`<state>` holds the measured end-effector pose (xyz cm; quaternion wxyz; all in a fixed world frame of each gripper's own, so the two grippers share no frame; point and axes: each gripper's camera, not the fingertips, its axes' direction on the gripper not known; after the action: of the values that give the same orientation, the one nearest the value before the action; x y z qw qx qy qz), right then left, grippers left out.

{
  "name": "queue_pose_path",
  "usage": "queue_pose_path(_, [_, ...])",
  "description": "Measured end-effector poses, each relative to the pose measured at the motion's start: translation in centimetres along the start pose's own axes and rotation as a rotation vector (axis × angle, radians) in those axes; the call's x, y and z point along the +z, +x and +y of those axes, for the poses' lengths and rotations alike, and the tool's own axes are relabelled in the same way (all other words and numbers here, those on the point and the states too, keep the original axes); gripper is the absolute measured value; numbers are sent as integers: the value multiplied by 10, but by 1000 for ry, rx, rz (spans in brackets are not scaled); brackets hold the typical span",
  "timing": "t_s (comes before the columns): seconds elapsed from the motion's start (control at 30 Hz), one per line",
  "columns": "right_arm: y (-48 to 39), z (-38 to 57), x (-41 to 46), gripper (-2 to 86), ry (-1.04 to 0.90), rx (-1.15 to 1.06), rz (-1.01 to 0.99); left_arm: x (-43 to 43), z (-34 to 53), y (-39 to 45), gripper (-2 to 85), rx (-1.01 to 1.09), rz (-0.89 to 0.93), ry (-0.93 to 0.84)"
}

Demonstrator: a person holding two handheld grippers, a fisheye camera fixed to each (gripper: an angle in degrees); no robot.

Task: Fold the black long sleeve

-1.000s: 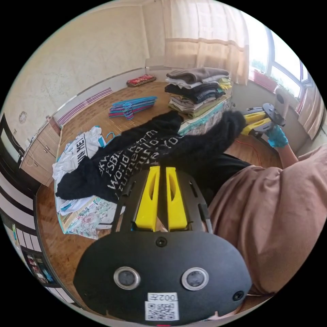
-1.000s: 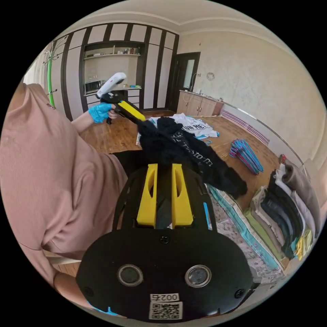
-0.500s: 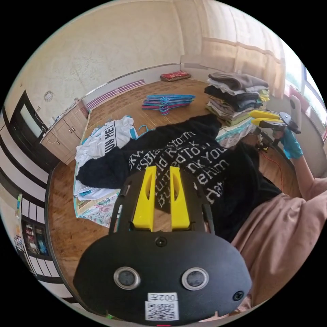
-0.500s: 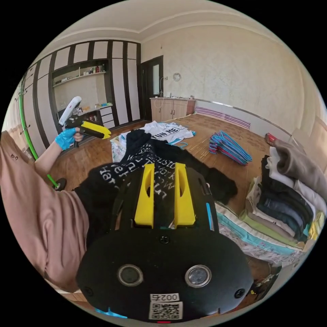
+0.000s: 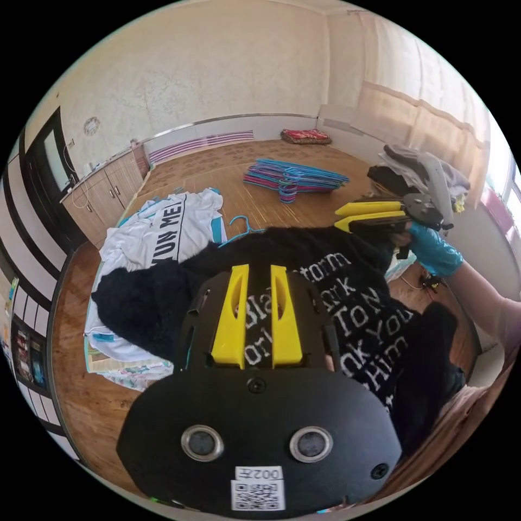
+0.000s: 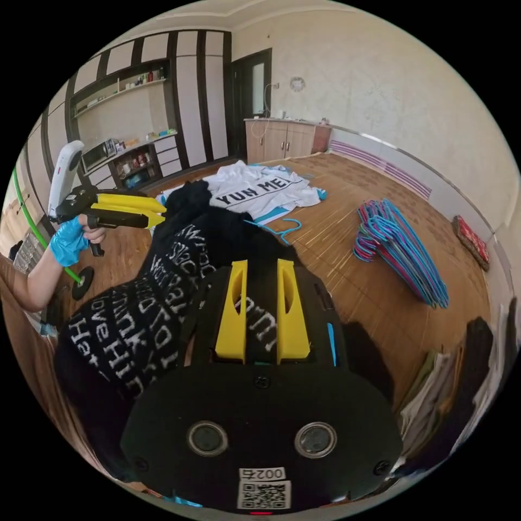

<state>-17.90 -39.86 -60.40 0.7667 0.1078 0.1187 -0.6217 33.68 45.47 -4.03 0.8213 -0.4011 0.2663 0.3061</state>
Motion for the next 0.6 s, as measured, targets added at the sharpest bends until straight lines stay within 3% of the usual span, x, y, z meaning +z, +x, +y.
queue_pose_path(0.3, [73,-87,159,77,-141,43,-20,73,-68,-43,27,-85,-8,-65])
queue_pose_path(0.6, [112,-136,253,83,-302,34,-73,107,-104,-64,27,-101,-27,-74])
